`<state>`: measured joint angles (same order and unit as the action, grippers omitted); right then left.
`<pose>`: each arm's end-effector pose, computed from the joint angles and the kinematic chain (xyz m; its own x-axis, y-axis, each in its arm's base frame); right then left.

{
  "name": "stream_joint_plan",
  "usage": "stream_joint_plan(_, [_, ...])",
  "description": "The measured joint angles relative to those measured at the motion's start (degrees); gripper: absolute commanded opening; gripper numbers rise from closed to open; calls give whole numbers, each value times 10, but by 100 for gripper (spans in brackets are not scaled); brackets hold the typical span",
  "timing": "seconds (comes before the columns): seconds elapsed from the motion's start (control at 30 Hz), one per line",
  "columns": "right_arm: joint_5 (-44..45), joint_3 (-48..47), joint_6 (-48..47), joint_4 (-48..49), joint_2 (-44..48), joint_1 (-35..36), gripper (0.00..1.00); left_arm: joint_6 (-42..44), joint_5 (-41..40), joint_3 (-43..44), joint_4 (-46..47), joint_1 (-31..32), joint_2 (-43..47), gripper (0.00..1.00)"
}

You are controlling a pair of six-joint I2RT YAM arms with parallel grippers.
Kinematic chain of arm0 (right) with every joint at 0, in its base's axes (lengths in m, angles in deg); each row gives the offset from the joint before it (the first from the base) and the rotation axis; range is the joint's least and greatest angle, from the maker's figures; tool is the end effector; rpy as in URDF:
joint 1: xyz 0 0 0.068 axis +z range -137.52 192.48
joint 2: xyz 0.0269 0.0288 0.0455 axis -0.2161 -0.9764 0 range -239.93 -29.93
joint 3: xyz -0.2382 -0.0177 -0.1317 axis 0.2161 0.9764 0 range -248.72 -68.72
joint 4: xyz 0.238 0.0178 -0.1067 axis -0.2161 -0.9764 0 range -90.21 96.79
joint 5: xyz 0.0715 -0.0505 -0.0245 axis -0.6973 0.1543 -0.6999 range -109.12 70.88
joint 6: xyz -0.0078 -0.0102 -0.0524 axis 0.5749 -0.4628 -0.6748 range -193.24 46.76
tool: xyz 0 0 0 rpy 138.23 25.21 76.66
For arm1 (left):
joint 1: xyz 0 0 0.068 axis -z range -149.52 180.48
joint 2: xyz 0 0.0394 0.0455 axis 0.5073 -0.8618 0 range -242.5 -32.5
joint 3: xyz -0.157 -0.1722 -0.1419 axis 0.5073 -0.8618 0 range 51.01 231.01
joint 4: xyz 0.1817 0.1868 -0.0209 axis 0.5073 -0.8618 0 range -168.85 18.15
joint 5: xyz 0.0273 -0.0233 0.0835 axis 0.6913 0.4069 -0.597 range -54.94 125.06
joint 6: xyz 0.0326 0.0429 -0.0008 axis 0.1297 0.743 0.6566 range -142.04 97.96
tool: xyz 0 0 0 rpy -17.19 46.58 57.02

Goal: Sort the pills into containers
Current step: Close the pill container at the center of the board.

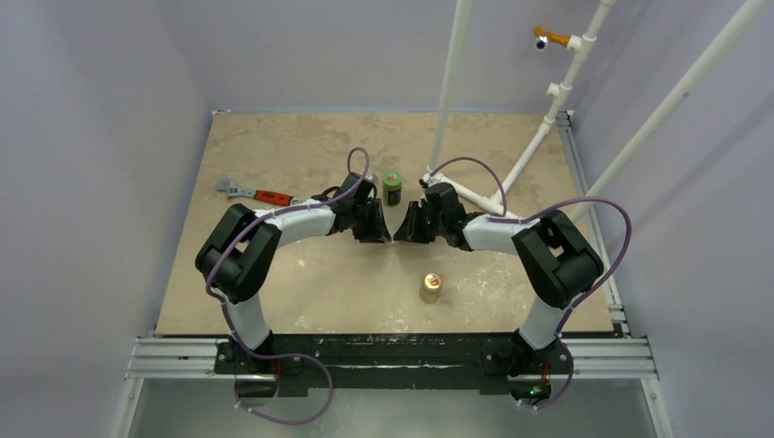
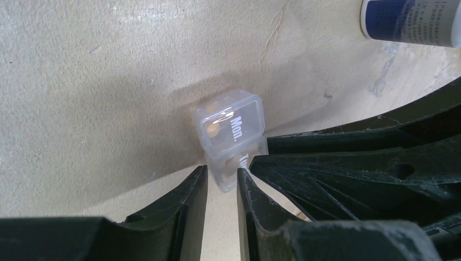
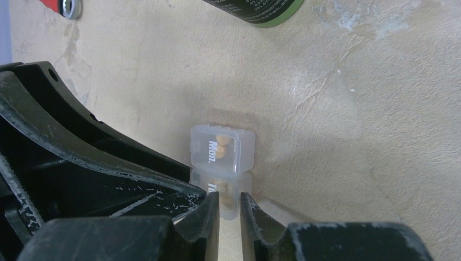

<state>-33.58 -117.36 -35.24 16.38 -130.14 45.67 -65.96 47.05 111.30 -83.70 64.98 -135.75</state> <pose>0.2852 0.1973 0.1461 -0.8630 0.1478 -0.4831 -0.1955 0.7840 0.5892 0.2953 -0.2118 0.1586 -0.9378 -0.1789 -0.2974 0.0029 0.8529 -0.5221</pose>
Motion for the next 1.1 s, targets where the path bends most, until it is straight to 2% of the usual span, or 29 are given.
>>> stream_joint_plan(0.1, [0,-3,0,0,-3,-2,15,0,0,0,7,0,-2,16])
stream_joint_plan(0.23, [-1,-5,0,0,-6,-3,15,-5,0,3,9,-4,-4,0])
stream_joint_plan(0.7, [-1,-9,0,-2,-8,-6,17,-15,-1,3,13,-7,-4,0])
stream_joint_plan(0.77, [-1,-12,0,-7,-8,-6,20,-15,-1,3,13,-7,-3,0])
stream_joint_plan(0.83, [0,-16,0,-13,-8,-6,25,-14,-1,3,12,-7,-2,4])
stream_joint_plan(1.1, [17,-41,-8,-70,-8,-6,53,2,-2,13,-17,-6,19,23])
